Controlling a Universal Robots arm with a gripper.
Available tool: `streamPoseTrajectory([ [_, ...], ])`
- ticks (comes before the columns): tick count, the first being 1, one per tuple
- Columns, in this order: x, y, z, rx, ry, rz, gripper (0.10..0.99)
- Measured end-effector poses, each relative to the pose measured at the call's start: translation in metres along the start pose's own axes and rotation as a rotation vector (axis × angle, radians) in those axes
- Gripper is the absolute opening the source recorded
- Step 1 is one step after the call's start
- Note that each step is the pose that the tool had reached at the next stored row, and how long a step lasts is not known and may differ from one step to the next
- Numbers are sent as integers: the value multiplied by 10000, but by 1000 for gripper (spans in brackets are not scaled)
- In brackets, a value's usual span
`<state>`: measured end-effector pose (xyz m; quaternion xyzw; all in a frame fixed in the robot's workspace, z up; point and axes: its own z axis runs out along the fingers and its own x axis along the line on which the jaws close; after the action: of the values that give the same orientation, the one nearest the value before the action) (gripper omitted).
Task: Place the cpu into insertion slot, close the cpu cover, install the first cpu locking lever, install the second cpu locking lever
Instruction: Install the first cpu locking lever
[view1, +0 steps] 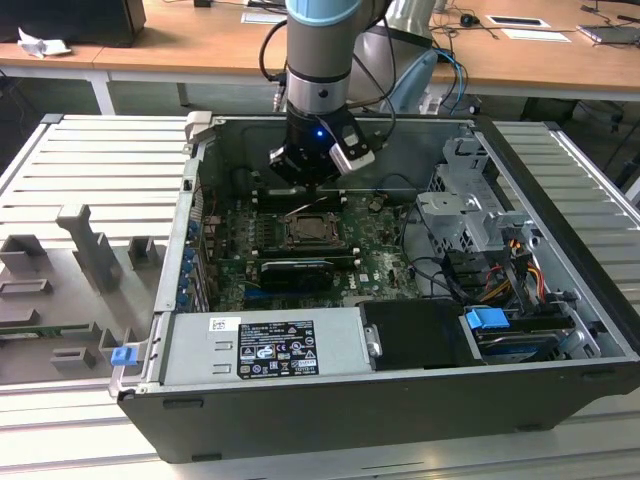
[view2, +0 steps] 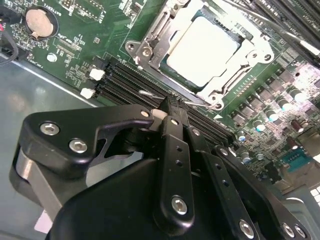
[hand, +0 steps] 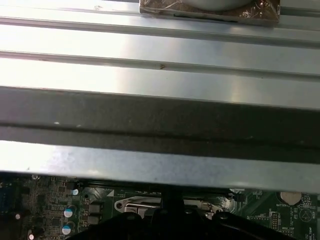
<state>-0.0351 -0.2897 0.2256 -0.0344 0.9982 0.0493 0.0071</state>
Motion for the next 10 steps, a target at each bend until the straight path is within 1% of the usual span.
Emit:
streamPoseTrajectory([
  [5, -66, 10, 24, -1, 0, -1, 106],
  [10, -75, 6, 53, -1, 0, 0, 106],
])
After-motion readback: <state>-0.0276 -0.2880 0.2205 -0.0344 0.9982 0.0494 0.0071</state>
